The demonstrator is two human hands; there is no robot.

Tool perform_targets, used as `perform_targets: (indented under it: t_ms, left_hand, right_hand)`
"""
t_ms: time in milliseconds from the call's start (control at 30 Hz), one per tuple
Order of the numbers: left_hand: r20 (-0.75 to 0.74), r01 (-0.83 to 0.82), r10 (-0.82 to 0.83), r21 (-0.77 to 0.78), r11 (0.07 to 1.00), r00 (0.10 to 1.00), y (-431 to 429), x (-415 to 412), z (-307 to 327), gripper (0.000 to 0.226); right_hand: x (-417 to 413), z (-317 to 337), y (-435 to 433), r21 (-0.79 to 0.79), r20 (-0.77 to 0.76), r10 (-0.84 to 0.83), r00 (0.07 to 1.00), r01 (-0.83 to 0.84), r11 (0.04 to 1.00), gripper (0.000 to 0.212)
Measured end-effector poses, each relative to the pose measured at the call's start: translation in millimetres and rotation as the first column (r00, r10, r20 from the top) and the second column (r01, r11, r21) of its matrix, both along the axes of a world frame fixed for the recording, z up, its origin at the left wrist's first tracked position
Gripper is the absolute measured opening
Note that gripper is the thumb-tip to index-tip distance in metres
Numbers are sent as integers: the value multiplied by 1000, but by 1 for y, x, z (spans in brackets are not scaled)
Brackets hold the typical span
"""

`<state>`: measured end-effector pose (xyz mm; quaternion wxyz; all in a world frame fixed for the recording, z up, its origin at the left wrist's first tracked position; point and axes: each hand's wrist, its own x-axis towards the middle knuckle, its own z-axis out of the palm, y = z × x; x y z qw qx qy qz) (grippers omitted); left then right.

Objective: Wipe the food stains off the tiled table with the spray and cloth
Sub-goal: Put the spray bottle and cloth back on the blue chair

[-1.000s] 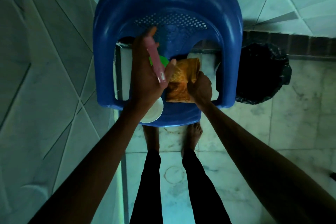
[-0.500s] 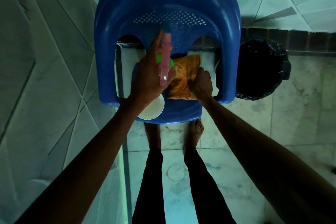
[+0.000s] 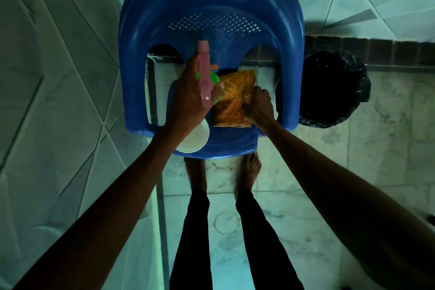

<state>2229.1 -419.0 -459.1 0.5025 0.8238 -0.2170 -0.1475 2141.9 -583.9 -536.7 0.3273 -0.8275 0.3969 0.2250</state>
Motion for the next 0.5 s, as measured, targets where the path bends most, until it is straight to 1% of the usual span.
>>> perform_targets:
  t_ms: [100,233,300,367,433,467,500]
  left_hand:
    - [9,30,-30,-1,1000,1000,0,1,2,77]
    - [-42,20,-18,34,999,999,2,4,-3,86]
    - [-54,42,-40,39,998,998,4,5,-2,93]
    - [-104,68,-64,41,997,993,10,8,1,99]
    - [-157,107,-92,89,990,983,21,13,7,110]
    - [-176,132,-107,134,982,978,27,14,8,113]
    - [-199,150,-112,187,971,974,35,15,11,111]
  right_hand:
    - [-2,2,3,6,8,-20,1000,20,1000,48]
    - [-6,16,11,-95,81,-18,997,26,995,48]
    - [-9,26,15,-145,128,-8,992,26,989,47]
    - [-14,33,17,-165,152,8,988,17,986,47]
    - [-16,42,19,-106,162,9,987,8,994,39]
    - [-18,44,20,-44,161,-1,987,9,999,33]
    - [-18,51,24,31,154,-6,988,1,1000,26]
